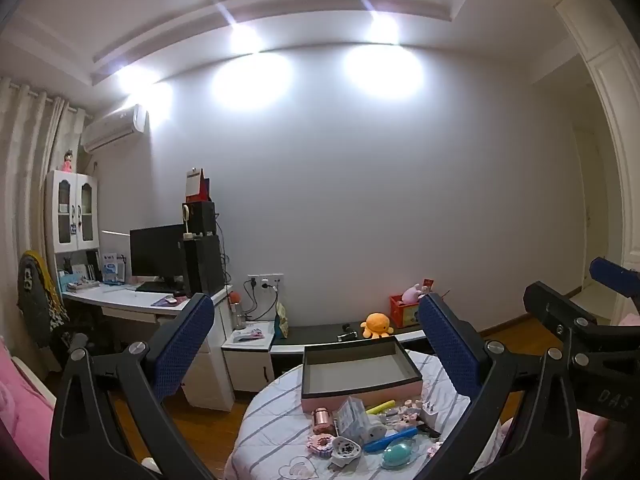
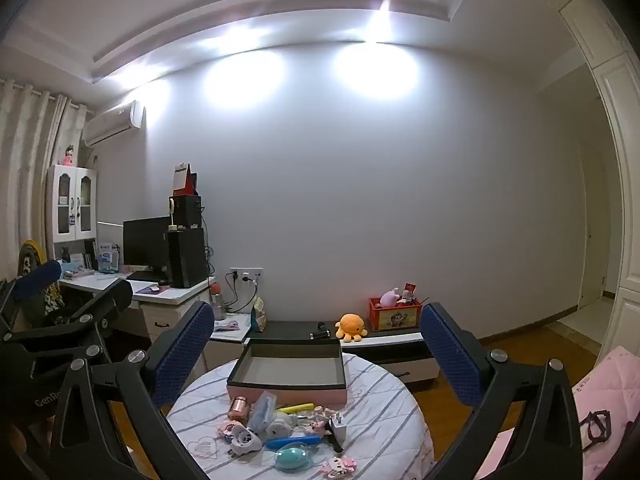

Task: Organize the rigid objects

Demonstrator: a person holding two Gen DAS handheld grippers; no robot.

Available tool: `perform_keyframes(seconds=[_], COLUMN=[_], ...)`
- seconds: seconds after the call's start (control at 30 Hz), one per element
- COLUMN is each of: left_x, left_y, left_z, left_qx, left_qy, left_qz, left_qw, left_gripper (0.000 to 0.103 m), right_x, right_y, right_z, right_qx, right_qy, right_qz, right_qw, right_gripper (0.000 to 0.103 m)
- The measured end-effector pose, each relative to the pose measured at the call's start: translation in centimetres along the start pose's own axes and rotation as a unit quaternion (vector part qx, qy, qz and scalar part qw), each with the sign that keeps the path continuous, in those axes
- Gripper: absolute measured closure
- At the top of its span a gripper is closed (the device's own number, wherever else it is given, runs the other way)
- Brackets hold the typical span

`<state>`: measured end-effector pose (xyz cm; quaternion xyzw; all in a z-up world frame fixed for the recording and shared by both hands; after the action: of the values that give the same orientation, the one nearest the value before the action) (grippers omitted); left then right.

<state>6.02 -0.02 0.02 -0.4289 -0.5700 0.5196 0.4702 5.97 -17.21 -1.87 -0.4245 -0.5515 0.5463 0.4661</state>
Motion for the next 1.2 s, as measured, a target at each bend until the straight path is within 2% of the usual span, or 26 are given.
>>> perform_keyframes(seconds=[0.13, 0.27, 1.2], left_x=[-0.1, -0.1, 0.2], left_y=[-0.2, 0.3, 0.8], left_z=[0.5, -0.3, -0.4], left_qx=[-0.006, 0.016, 0.013], left_qy=[0.0, 0.006, -0.004], left_qz=[-0.001, 0.005, 0.001], left_qw=[1.0, 0.9998, 0.9999], left_gripper=[0.0, 0.0, 0.0], right_x=[0.1, -0.1, 0.2], right_y=[-0.1, 0.0, 0.2], right_z=[0.2, 0.0, -0.5], right_qx=[-0.012, -0.009, 0.0], right_qy=[-0.001, 0.0, -0.005], right_qz=[-0.001, 0.0, 0.007], right_qw=[1.0, 1.0, 1.0], right_gripper=[0.0, 0.0, 0.0])
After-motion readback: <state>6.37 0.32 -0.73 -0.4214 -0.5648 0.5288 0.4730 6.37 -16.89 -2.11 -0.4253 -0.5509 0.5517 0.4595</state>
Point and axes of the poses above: each gripper's, at about its wrist camera, not at the fingertips, and z roughly against the way its jaws point, x to its left, y to its underside, the point moved 6 cm from there along -z, roughly the way its jaws point, and after that the axes turned 11 degrees about -y, right-handed, at the moved point
